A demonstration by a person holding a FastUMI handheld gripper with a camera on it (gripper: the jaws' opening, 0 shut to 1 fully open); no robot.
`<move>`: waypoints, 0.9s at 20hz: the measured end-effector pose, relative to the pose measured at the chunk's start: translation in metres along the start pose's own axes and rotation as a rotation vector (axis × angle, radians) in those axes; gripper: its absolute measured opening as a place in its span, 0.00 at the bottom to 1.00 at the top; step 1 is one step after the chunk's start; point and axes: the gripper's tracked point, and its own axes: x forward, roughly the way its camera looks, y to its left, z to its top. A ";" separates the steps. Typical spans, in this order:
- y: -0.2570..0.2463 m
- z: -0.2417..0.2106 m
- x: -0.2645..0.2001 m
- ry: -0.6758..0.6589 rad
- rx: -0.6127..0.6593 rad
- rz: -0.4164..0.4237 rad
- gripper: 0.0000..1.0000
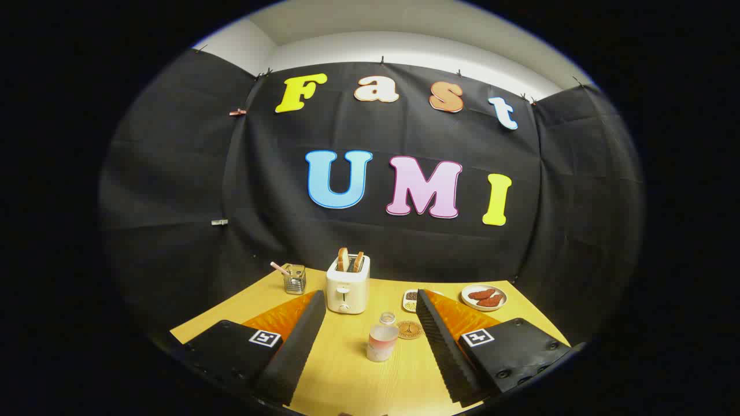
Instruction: Take the bottle from table, then pour the juice into the cup, finally place the bottle on the coaster
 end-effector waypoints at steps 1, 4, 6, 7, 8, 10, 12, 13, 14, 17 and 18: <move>0.002 -0.001 0.001 -0.002 0.011 -0.008 0.97; 0.007 -0.021 0.004 0.026 0.055 -0.034 0.97; 0.007 -0.040 0.001 0.049 0.059 -0.068 0.97; 0.007 -0.045 0.001 0.046 0.057 -0.084 0.97; 0.009 -0.051 0.001 0.042 0.057 -0.097 0.97; 0.011 -0.070 0.002 0.061 0.061 -0.123 0.97; 0.010 -0.079 0.003 0.071 0.057 -0.154 0.97; 0.011 -0.076 0.002 0.060 0.053 -0.169 0.97; 0.012 -0.073 0.003 0.043 0.046 -0.187 0.97; 0.013 -0.078 0.007 0.036 0.034 -0.227 0.97; 0.015 -0.080 0.009 0.040 0.034 -0.228 0.97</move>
